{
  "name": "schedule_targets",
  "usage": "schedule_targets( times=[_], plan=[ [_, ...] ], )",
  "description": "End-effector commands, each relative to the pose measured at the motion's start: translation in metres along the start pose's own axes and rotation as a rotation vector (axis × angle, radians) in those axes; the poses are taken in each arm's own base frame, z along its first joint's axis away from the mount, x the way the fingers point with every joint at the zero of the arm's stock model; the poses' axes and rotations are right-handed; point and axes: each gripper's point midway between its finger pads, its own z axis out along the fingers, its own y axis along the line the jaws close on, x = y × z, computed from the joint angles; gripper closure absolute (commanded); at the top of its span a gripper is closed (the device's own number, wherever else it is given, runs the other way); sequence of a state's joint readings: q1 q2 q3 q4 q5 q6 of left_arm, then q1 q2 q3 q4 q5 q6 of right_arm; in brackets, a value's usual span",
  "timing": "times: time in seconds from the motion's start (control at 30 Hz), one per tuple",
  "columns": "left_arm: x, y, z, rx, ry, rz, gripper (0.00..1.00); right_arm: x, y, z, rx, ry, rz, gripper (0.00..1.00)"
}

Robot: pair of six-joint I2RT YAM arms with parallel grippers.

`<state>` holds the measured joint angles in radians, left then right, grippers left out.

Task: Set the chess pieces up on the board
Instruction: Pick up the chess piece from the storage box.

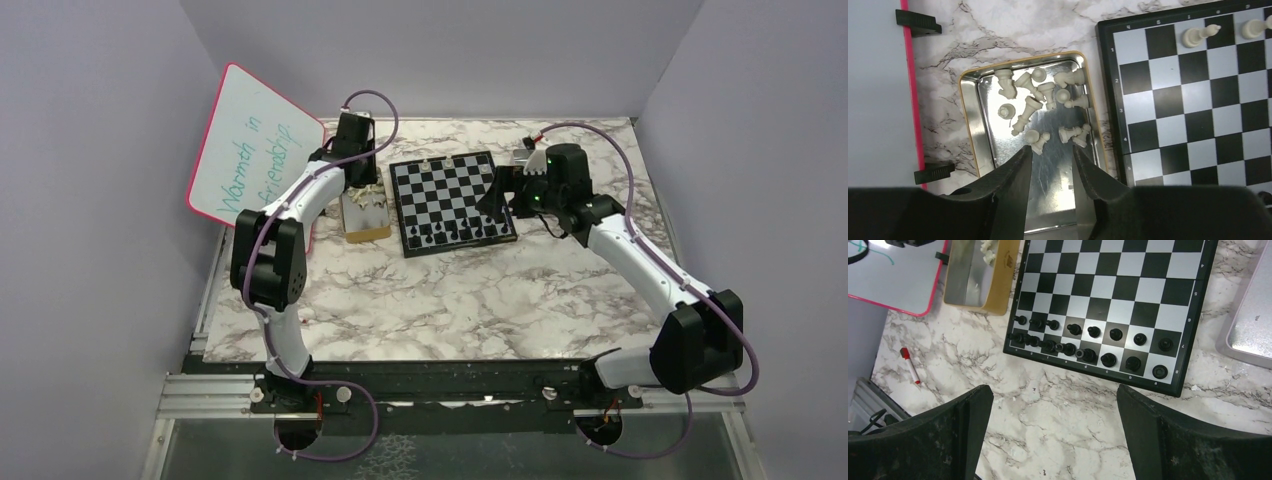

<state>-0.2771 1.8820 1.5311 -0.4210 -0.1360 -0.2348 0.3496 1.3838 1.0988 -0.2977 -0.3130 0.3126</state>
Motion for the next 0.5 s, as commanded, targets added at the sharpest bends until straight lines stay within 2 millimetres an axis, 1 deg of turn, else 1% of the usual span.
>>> schedule_targets(
  times=[0.0, 0.1, 0.23, 0.47],
  plan=[
    [0.007, 0.016, 0.016, -0.06, 0.021, 0.001, 0.64, -0.009, 0.012, -0.006, -0.043, -0.04, -0.016, 0.0],
    [0.017, 0.022, 0.027, -0.084, 0.044, 0.01, 0.64, -0.008, 0.009, -0.007, -0.028, -0.038, -0.02, 0.0],
    [0.024, 0.026, 0.038, -0.092, 0.068, 0.006, 0.64, -0.006, 0.01, -0.006, -0.039, -0.033, -0.027, 0.0],
    [0.039, 0.033, 0.048, -0.119, 0.104, 0.002, 0.64, -0.006, 0.009, -0.002, -0.041, -0.025, -0.02, 0.0]
  ],
)
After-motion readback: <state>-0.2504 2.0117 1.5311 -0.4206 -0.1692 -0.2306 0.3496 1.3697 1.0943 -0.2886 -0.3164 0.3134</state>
